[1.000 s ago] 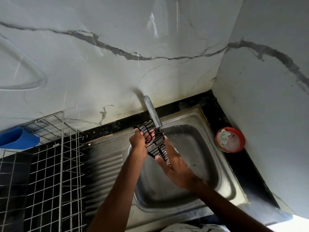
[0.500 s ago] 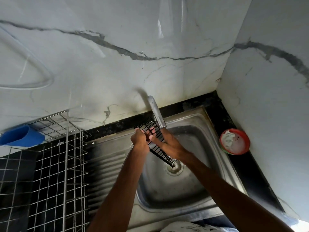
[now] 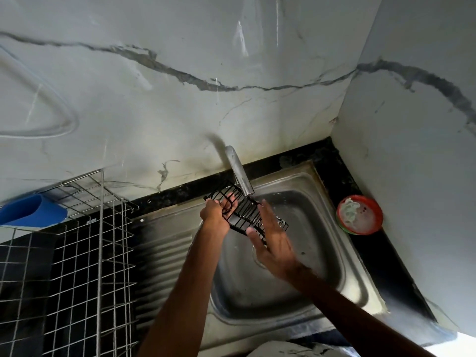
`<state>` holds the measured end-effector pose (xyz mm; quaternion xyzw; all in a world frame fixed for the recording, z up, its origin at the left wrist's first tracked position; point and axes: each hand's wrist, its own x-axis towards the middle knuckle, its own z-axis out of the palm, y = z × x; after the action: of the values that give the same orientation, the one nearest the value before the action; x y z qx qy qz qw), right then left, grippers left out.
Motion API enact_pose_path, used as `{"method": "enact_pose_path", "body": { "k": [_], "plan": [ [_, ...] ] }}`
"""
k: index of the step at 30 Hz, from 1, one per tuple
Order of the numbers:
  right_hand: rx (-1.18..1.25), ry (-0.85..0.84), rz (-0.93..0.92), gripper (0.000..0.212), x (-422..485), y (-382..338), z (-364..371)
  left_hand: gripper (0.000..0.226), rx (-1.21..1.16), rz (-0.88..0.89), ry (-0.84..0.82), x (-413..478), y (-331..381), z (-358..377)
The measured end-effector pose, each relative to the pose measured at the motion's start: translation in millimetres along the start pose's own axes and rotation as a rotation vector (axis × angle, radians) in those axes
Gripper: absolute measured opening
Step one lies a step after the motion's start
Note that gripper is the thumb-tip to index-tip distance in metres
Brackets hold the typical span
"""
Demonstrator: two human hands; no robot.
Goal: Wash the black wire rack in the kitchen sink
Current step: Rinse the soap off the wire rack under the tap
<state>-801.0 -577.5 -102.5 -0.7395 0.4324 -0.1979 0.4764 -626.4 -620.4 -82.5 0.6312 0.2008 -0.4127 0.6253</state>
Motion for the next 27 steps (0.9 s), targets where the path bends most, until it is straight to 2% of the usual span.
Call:
{"method": "enact_pose_path", "body": {
  "k": [2,4,8,11,13,15,18,21,25,27],
  "plan": [
    [-0.001,0.030,0.000,0.083,10.8,-2.8,-2.1,0.027,0.015,-0.004,-0.002,0.6,-0.3,3.6],
    [0.009,-0.019,-0.033,0.080,19.4,-8.8,-3.1,0.028,0.037,-0.006,-0.003,0.5,-3.1,6.9],
    [0.043,-0.077,-0.039,0.062,31.7,-32.3,-14.0,0.028,0.088,0.004,0.004,4.2,-3.5,7.3],
    [0.154,-0.099,0.026,0.049,45.0,-39.7,-18.9,0.034,0.102,0.015,0.031,7.1,-2.1,1.0],
    [0.181,-0.114,0.071,0.056,46.7,-34.9,-14.1,0.029,0.033,0.021,0.031,3.4,-0.9,-4.7],
    [0.151,-0.117,0.068,0.064,41.3,-20.9,-6.6,0.034,-0.042,0.014,0.033,-1.5,-0.4,-8.1],
    [0.192,-0.101,0.068,0.060,29.1,10.1,-4.3,0.035,-0.116,0.013,0.042,-13.9,-3.0,-14.2],
    [0.198,-0.119,0.178,0.060,22.6,35.5,-7.0,0.034,-0.170,0.021,0.064,-26.0,-7.7,-16.6],
    [0.257,-0.190,0.259,0.061,33.2,30.0,-15.2,0.033,-0.262,0.022,0.096,-40.8,-23.3,-15.9],
    [0.338,-0.208,0.289,0.065,46.0,27.4,-18.8,0.039,-0.392,-0.029,0.071,-43.0,-23.1,-11.6]
  ]
}}
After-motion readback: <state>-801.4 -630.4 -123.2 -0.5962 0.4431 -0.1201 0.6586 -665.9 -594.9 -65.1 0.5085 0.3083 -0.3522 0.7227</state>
